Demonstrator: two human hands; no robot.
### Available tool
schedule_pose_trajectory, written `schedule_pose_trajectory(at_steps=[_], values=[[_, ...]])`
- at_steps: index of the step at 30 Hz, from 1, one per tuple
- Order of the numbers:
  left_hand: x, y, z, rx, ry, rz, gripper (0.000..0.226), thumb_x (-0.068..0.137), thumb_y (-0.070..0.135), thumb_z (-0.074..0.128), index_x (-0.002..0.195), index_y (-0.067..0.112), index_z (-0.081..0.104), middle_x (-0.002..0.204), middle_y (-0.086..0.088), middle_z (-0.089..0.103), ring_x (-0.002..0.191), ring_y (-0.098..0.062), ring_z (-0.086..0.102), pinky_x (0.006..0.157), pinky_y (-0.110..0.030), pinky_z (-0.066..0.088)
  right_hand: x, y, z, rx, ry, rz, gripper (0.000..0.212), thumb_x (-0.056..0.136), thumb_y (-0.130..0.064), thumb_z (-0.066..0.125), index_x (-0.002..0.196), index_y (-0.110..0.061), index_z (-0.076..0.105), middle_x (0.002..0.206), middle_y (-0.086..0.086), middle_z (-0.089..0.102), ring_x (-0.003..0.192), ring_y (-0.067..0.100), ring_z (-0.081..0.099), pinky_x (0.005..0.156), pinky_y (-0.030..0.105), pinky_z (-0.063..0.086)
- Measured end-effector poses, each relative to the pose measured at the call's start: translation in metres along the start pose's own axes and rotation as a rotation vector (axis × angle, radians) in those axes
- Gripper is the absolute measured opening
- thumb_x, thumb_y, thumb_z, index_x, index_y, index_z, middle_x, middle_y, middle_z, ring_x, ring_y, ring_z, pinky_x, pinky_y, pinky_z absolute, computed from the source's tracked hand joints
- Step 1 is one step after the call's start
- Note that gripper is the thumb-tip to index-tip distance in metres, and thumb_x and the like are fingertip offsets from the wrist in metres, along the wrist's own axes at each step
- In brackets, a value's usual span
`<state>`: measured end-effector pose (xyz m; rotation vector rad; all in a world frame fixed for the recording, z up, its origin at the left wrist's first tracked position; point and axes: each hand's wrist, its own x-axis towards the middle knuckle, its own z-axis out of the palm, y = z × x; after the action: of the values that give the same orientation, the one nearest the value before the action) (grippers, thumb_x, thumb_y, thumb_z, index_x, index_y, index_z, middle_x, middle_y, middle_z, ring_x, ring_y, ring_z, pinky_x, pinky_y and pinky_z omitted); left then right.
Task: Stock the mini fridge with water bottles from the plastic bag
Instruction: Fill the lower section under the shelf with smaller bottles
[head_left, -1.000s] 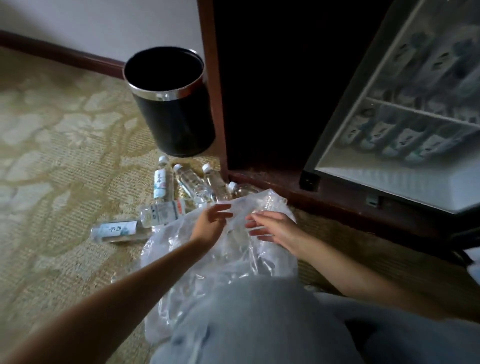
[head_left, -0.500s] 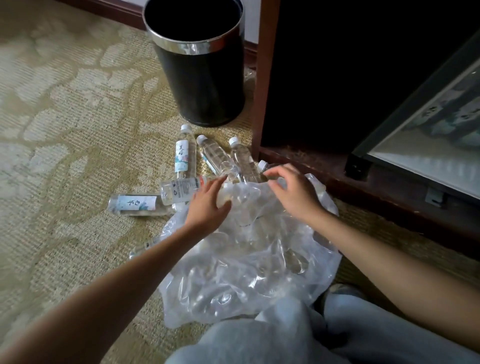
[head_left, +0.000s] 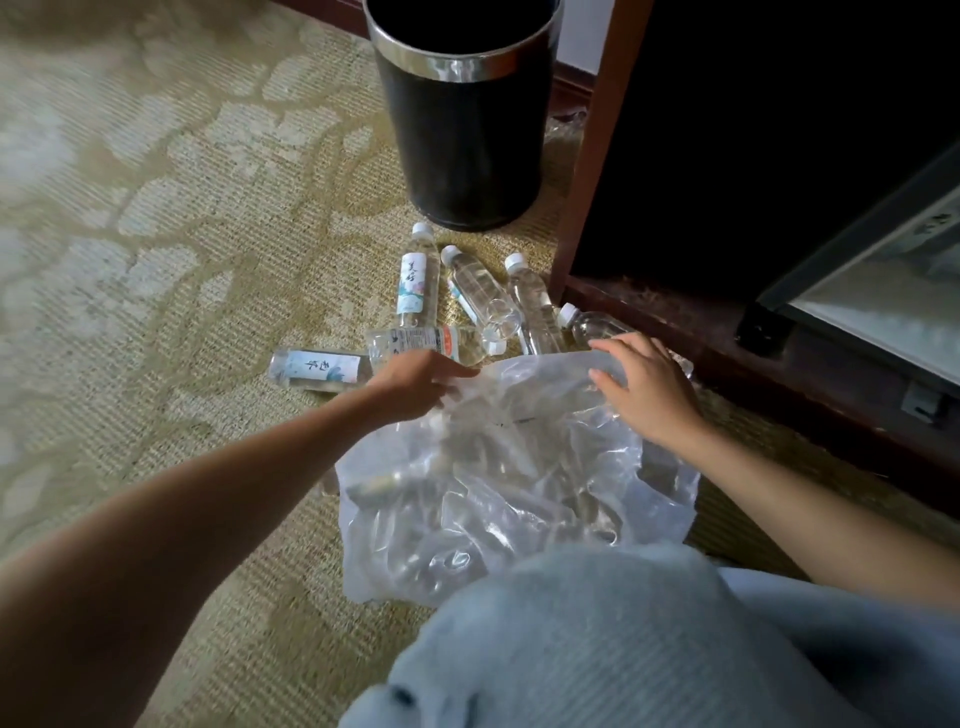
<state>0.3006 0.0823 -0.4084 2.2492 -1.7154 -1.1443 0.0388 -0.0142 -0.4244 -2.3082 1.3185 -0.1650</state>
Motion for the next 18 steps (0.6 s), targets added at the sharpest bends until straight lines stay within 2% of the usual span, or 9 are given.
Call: schedule_pose_trajectory(at_steps=[3,6,9,12,15,17,18], values=[[-0.011,-0.005,-0.021,-0.244,0.068,-0.079,0.037,0.092,0.003,0.055,0.124,0.020,0.062,0.099,-0.005,0.073,0.056,-0.001,0.063,0.062,-0.020,0.056,0.006,-0.016,-0.016,0.054,0.088,-0.096,0.044,0.092,-0.020,0.059,0.135,-0.011,0.052,0.134,0.010,0.050,0.125,0.028,0.043,0.105,0.030,0.028],[-0.026,-0.016,-0.050,-0.460,0.125,-0.155,0.037,0.091,-0.002,0.054,0.124,0.014,0.062,0.077,0.003,0.072,0.050,-0.002,0.065,0.054,-0.016,0.054,0.013,-0.030,-0.033,0.163,0.206,-0.127,0.048,0.096,-0.023,0.054,0.142,-0.014,0.044,0.147,0.010,0.039,0.135,0.024,0.035,0.109,0.027,0.022],[-0.051,-0.035,-0.072,-0.709,0.218,-0.253,0.036,0.092,-0.001,0.053,0.124,0.013,0.061,0.070,0.007,0.073,0.054,-0.008,0.068,0.050,-0.018,0.055,0.017,-0.040,-0.049,0.442,0.209,-0.021,0.052,0.099,-0.036,0.043,0.147,-0.018,0.034,0.152,0.004,0.033,0.140,0.014,0.029,0.111,0.025,0.023],[-0.069,-0.048,-0.078,-0.910,0.306,-0.317,0.036,0.092,-0.002,0.053,0.123,0.015,0.061,0.073,0.004,0.074,0.055,-0.010,0.069,0.047,-0.017,0.052,0.017,-0.045,-0.055,0.671,0.106,0.135,0.048,0.101,-0.031,0.042,0.145,-0.014,0.037,0.141,0.000,0.045,0.127,0.008,0.041,0.101,0.022,0.032],[-0.070,-0.044,-0.072,-1.001,0.318,-0.300,0.039,0.093,-0.003,0.051,0.128,0.013,0.057,0.086,-0.001,0.073,0.065,-0.012,0.071,0.058,-0.020,0.057,0.012,-0.049,-0.051,0.713,-0.005,0.207,0.042,0.101,-0.025,0.042,0.139,-0.008,0.044,0.124,-0.003,0.051,0.116,0.009,0.047,0.093,0.023,0.037],[-0.067,-0.041,-0.065,-0.985,0.338,-0.246,0.041,0.094,0.001,0.051,0.133,0.014,0.054,0.104,-0.005,0.069,0.083,-0.014,0.070,0.080,-0.031,0.058,0.013,-0.046,-0.049,0.766,0.017,0.272,0.039,0.100,-0.019,0.046,0.136,-0.005,0.047,0.129,0.004,0.052,0.112,0.014,0.051,0.090,0.025,0.039],[-0.067,-0.045,-0.062,-0.931,0.353,-0.226,0.043,0.093,0.005,0.052,0.134,0.019,0.052,0.117,-0.005,0.065,0.098,-0.017,0.065,0.095,-0.040,0.051,0.014,-0.042,-0.048,0.783,0.022,0.313,0.039,0.098,-0.017,0.049,0.135,-0.005,0.047,0.133,0.009,0.052,0.115,0.018,0.052,0.090,0.026,0.040]])
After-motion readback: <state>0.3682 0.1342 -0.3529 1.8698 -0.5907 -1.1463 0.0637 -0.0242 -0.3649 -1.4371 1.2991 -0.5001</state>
